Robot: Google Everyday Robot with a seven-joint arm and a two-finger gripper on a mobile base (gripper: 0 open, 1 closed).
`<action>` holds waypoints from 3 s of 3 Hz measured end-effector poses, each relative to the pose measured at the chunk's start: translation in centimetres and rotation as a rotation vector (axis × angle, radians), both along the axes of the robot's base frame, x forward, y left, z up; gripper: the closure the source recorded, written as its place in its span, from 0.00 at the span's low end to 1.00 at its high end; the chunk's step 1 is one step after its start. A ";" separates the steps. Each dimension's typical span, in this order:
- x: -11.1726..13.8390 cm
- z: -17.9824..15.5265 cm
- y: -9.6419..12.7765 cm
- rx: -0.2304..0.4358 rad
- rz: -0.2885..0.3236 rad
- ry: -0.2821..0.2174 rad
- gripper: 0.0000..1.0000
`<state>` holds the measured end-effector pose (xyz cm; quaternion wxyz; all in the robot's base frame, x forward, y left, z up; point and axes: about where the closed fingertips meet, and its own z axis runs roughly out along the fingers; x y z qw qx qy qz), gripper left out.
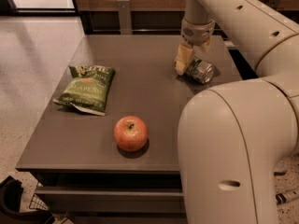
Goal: Place 7up can upright
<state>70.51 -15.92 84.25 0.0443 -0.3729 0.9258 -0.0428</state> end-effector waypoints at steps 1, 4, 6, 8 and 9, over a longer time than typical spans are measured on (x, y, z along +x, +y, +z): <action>0.5 -0.3 0.2 0.004 0.002 -0.013 0.47; 1.5 -1.1 0.5 0.011 0.006 -0.035 1.00; 1.7 1.0 0.4 0.064 0.045 -0.106 1.00; -0.6 5.7 -4.6 0.213 0.002 -0.240 1.00; -1.0 7.2 -5.9 0.302 0.026 -0.294 1.00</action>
Offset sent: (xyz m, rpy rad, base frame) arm 0.0050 0.0017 -0.0027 0.0039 -0.0135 0.0018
